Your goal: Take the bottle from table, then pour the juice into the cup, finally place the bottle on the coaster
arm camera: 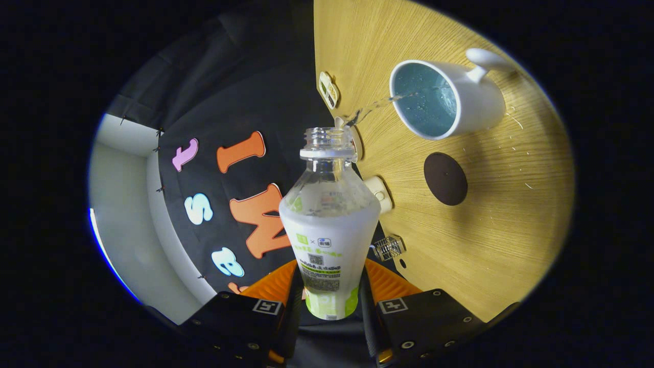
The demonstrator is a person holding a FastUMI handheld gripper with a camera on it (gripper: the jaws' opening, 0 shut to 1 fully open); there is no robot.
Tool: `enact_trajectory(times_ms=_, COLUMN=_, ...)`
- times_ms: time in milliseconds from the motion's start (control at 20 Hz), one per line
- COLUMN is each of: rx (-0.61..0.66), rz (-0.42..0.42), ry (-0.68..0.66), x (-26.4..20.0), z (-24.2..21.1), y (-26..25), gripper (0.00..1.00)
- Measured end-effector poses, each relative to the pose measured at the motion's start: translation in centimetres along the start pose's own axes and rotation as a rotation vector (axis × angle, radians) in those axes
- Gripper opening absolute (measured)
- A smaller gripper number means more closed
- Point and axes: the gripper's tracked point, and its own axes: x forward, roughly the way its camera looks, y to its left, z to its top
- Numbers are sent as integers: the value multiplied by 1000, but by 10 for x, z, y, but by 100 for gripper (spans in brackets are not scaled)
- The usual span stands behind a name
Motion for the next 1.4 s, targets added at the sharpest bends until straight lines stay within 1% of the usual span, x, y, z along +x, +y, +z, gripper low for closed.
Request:
enact_trajectory(times_ms=600, rx=66, rz=26, ry=-3, x=-2, z=-2, y=12, gripper=54)
enact_trajectory(times_ms=800, rx=63, rz=12, ry=-9, x=-2, z=1, y=11, gripper=54)
enact_trajectory(times_ms=1400, rx=110, rz=14, ry=-23, x=-4, z=6, y=13, gripper=54)
